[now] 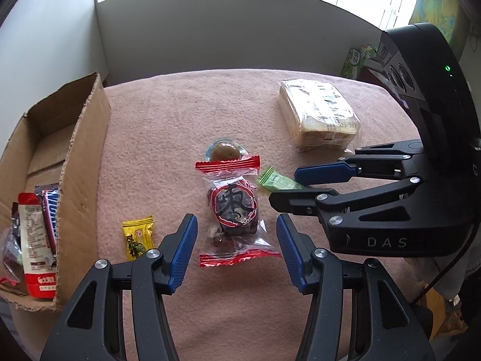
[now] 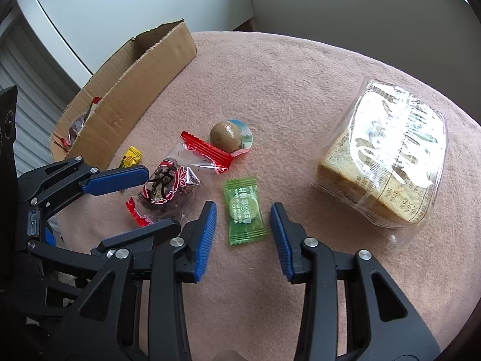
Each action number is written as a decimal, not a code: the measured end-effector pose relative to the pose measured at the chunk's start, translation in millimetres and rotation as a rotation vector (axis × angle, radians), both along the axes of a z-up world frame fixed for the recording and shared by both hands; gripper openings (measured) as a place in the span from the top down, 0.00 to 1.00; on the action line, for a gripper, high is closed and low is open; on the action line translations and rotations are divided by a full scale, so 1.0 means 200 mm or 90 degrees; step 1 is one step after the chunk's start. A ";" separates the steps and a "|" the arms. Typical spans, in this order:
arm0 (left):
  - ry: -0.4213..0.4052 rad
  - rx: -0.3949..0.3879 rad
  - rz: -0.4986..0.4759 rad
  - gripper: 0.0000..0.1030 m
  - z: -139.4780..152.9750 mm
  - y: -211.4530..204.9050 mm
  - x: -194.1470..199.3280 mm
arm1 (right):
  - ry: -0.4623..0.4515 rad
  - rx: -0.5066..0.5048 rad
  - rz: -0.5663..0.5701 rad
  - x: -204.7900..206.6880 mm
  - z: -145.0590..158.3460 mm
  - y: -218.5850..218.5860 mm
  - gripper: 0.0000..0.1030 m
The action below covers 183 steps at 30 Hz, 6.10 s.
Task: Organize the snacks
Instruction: 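Grasp the red-wrapped dark candy with the left gripper while the right grasps the green wrapped candy, then carry both held candies into the cardboard box and open both grippers, then withdraw both grippers from the box toward the yellow candy and round chocolate, then grasp the yellow wrapped candy with the left gripper while the right grasps the round chocolate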
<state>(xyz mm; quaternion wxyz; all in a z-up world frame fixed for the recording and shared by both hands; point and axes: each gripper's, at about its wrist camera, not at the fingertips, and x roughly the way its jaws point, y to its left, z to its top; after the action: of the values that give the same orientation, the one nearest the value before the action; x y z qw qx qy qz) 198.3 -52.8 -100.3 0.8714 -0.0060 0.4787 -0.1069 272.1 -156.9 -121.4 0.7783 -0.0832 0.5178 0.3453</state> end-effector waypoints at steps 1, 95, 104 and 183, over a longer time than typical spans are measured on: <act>0.001 0.003 0.001 0.48 -0.01 0.00 0.01 | -0.007 -0.013 -0.002 0.00 0.00 0.00 0.76; -0.162 -0.001 0.179 0.38 0.46 0.85 -0.23 | -0.117 0.114 -0.066 -0.14 0.69 0.39 0.18; -0.185 -0.020 0.152 0.38 0.51 0.73 -0.39 | -0.109 0.143 -0.091 -0.25 0.69 0.13 0.18; -0.068 0.036 0.165 0.58 -0.12 0.15 -0.03 | -0.037 0.136 -0.027 0.12 0.04 -0.01 0.37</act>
<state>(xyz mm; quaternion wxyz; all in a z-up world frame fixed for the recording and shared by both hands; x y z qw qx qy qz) 191.6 -23.0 -124.2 0.9019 -0.0376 0.4299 0.0198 296.4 -158.4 -112.6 0.8045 0.0015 0.4571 0.3793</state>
